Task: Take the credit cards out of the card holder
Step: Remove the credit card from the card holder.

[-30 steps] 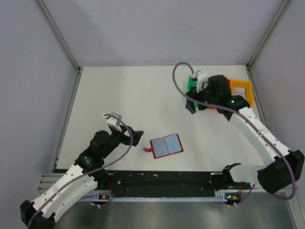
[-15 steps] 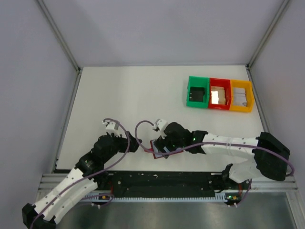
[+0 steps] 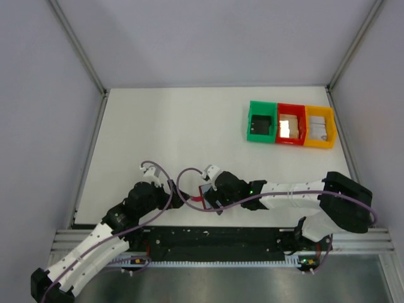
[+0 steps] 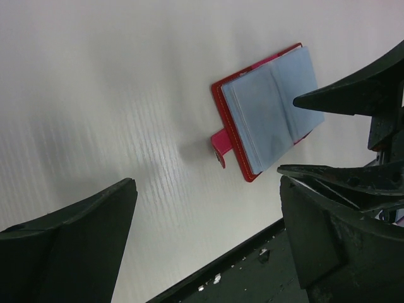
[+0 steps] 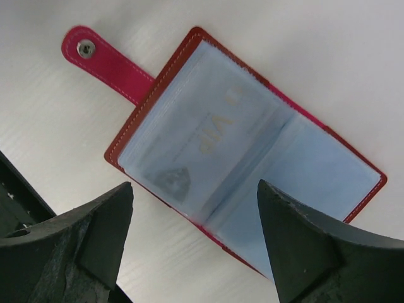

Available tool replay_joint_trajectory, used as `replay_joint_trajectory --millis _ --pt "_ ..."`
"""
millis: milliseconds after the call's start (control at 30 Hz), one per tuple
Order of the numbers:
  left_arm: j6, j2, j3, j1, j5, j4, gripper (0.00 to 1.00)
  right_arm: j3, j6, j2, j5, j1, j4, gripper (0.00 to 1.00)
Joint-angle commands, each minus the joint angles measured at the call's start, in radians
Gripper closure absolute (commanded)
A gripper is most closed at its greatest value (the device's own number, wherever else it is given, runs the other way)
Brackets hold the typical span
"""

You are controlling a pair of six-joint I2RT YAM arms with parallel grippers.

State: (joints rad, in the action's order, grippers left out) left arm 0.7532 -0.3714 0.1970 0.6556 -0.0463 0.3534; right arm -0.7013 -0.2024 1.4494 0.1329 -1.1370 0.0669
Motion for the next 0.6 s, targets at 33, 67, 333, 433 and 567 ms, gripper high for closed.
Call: replay_joint_trajectory --millis 33,67,333,433,567 --pt "0.009 -0.007 -0.008 -0.004 -0.035 -0.085 0.02 0.036 -0.031 0.026 0.036 -0.032 -0.059 0.23" --pt "0.009 -0.017 -0.008 -0.004 -0.04 -0.097 0.02 0.034 -0.04 0.032 0.04 -0.032 -0.059 0.23" --pt "-0.012 -0.069 0.004 -0.004 -0.058 -0.143 0.02 -0.004 -0.092 -0.02 0.056 -0.05 -0.032 0.23" --pt "-0.023 -0.067 -0.004 -0.004 -0.055 -0.163 0.03 -0.012 -0.104 -0.008 0.089 -0.05 -0.033 0.23" --pt "-0.035 -0.069 -0.011 -0.004 -0.055 -0.2 0.05 -0.027 -0.115 0.029 0.083 -0.05 -0.053 0.24"
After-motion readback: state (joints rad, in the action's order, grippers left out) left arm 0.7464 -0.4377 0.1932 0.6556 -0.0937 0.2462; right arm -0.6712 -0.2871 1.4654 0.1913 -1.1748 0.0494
